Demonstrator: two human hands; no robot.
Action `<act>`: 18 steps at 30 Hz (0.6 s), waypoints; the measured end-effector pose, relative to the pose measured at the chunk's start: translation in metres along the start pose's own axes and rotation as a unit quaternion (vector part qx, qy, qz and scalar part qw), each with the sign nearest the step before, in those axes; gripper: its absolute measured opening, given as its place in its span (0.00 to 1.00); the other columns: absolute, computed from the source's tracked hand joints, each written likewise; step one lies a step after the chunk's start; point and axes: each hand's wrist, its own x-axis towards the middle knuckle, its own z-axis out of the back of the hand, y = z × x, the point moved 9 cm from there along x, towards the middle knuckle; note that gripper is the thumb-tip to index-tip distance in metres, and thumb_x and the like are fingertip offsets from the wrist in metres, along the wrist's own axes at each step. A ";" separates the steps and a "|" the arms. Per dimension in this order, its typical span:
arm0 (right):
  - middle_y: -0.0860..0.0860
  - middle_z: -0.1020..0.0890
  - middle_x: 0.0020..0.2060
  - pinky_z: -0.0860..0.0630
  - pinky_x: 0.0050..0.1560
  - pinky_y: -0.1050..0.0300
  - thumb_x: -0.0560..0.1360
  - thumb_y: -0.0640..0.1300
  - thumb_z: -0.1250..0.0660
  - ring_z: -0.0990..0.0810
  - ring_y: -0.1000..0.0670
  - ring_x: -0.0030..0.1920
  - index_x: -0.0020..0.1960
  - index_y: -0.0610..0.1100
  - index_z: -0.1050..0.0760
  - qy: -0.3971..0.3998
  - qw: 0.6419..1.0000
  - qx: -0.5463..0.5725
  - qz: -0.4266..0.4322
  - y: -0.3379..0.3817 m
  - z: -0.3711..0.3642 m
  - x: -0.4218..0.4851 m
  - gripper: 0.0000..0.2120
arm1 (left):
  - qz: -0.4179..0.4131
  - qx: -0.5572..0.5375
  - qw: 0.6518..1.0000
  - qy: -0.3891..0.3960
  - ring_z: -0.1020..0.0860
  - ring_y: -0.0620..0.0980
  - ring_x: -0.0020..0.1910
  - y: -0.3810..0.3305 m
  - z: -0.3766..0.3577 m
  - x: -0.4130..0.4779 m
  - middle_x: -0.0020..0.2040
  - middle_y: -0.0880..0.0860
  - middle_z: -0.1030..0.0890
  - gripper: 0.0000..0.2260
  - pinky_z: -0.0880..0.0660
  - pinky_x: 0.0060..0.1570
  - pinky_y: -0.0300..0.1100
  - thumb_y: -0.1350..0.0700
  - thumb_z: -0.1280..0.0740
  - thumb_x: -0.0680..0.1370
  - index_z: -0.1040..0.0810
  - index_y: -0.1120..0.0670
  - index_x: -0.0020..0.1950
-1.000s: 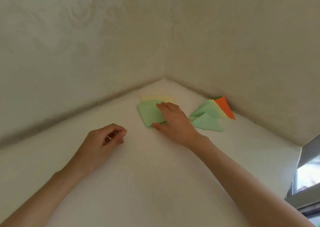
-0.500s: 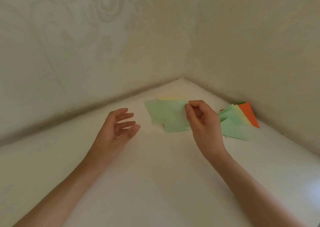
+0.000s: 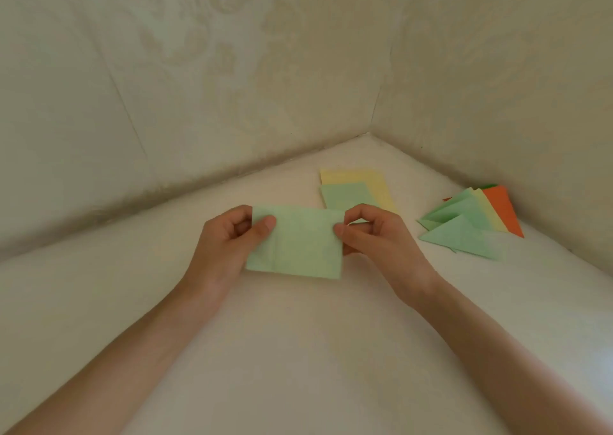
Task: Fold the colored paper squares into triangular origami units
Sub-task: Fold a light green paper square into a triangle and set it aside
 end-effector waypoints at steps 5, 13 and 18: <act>0.44 0.15 0.36 0.29 0.38 0.60 0.75 0.33 0.35 0.17 0.49 0.36 0.41 0.40 0.29 0.110 0.992 -0.056 -0.019 -0.004 -0.022 -0.007 0.06 | -0.036 0.061 0.989 -0.130 0.31 0.40 0.26 -0.009 0.031 0.002 0.29 0.47 0.25 0.09 0.37 0.24 0.33 0.54 0.37 0.80 0.23 0.53 0.40; 0.57 0.39 0.73 0.42 0.69 0.65 0.74 0.37 0.33 0.39 0.54 0.70 0.64 0.57 0.26 0.139 0.900 -0.324 0.256 0.016 -0.036 -0.015 0.23 | -0.057 0.158 0.986 0.003 0.26 0.45 0.31 -0.010 0.005 0.002 0.32 0.50 0.20 0.06 0.32 0.32 0.38 0.54 0.33 0.77 0.20 0.52 0.41; 0.49 0.23 0.62 0.36 0.65 0.60 0.78 0.53 0.42 0.34 0.46 0.65 0.52 0.48 0.17 0.175 0.826 -0.433 0.316 0.007 -0.043 -0.016 0.17 | -0.168 0.376 0.911 -0.023 0.26 0.42 0.41 -0.021 0.003 -0.002 0.41 0.44 0.23 0.06 0.30 0.42 0.35 0.52 0.30 0.74 0.23 0.47 0.50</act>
